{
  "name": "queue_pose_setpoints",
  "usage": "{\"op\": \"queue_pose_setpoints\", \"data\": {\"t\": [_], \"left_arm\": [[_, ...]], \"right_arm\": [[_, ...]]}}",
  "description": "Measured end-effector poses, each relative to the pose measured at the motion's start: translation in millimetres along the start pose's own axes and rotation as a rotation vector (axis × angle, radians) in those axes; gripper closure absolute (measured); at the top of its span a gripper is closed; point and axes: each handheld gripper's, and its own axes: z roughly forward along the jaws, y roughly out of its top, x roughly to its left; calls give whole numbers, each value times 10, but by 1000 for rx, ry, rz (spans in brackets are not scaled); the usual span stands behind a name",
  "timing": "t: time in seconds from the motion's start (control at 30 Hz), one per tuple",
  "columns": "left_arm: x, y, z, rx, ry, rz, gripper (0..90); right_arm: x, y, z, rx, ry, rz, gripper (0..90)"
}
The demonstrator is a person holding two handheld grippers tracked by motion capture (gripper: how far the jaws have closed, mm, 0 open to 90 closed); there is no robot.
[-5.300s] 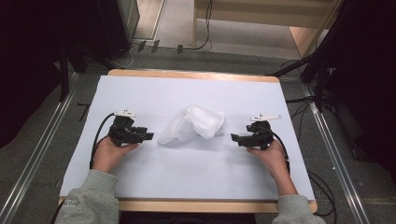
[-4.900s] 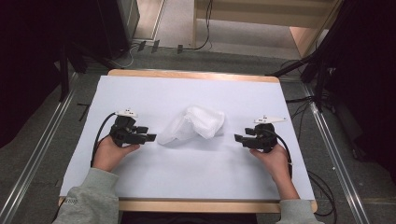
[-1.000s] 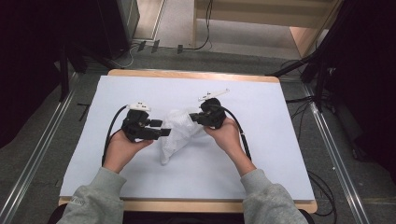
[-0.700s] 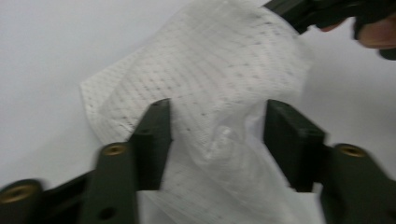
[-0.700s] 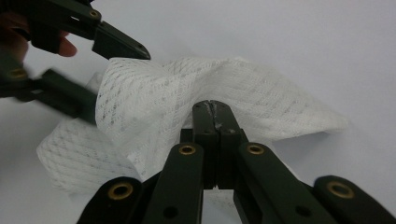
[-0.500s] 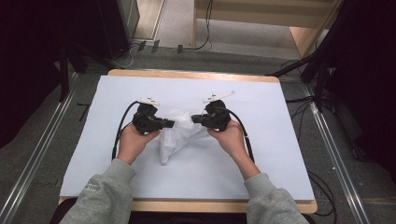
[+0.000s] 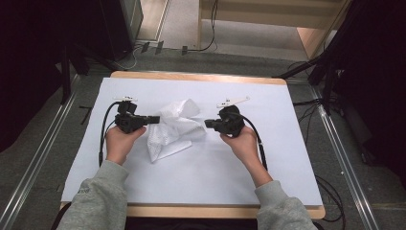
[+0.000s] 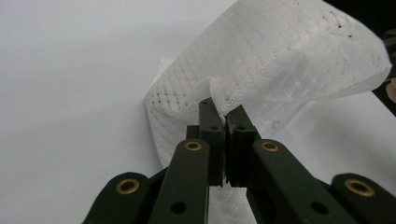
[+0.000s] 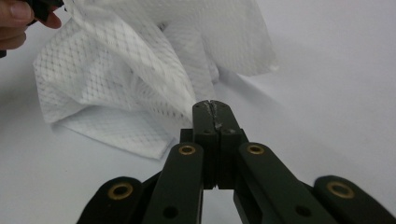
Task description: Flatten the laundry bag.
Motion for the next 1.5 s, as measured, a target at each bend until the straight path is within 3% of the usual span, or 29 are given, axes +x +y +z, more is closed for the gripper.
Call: {"op": "queue_pose_setpoints", "data": {"t": [0.27,0.37,0.67,0.97,1.13,1.33,1.43,1.5], "left_arm": [[234,-61,-22,16,71,-38,852],[299,-84,-43,14,76,-60,824],[293,-158,-254,-15,88,-56,620],[60,-251,-512,-20,90,1,545],[-80,-314,-597,-33,80,18,538],[-263,-338,-535,-15,58,55,530],[-369,-328,-467,3,44,88,523],[-425,-319,-429,15,36,105,521]], "right_arm": [[40,-110,165,31,18,-9,889],[108,-133,258,53,29,-25,876],[237,-177,461,77,45,-67,800],[225,-204,297,61,51,-59,757],[287,-282,347,65,46,-61,728],[357,-303,545,99,43,-71,662],[385,-298,512,107,41,-80,666],[386,-282,445,84,32,-92,665]]}}
